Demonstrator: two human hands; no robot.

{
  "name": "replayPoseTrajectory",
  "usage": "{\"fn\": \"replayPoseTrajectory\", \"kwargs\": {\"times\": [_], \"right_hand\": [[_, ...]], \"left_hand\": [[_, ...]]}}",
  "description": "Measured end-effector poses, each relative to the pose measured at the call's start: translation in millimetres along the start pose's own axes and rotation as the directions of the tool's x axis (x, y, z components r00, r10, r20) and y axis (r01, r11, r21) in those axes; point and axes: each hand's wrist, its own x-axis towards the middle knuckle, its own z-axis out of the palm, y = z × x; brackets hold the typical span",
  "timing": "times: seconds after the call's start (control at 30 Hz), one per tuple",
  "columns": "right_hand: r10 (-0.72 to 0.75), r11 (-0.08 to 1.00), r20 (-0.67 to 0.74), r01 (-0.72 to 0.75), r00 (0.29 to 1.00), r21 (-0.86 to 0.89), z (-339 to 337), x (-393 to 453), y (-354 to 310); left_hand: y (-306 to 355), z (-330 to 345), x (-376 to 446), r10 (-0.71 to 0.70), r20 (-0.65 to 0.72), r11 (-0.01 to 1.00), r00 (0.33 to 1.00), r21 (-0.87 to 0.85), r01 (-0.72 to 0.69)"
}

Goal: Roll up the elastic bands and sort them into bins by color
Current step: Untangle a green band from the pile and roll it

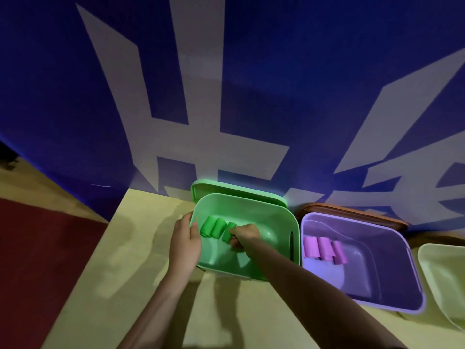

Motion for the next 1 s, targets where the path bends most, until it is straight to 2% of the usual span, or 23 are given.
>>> {"fn": "replayPoseTrajectory", "kwargs": {"times": [0.1,0.23,0.37,0.53,0.67,1.0], "right_hand": [[-0.012,0.999,-0.029,0.011,0.999,-0.042,7,5,1],[-0.101,0.980,-0.087,0.083,0.991,-0.183,16,10,3],[-0.165,0.963,-0.125,0.132,0.978,-0.235,22,8,4],[-0.129,0.976,-0.147,0.099,0.981,-0.195,19,9,5],[-0.086,0.982,-0.091,0.069,0.992,-0.178,17,12,1],[-0.108,0.993,-0.049,0.105,0.993,-0.060,5,11,1]], "left_hand": [[-4,2,1,0.003,-0.005,0.999,1.000,-0.034,-0.003],[-7,3,3,0.001,-0.018,0.999,1.000,-0.047,-0.002],[-7,3,3,-0.007,-0.014,0.998,1.000,-0.065,0.006],[-12,4,5,-0.005,-0.017,0.997,1.000,-0.075,0.004],[-14,6,6,-0.009,-0.010,0.997,1.000,-0.082,0.008],[-19,8,8,-0.022,-0.011,0.992,1.000,-0.121,0.020]]}}
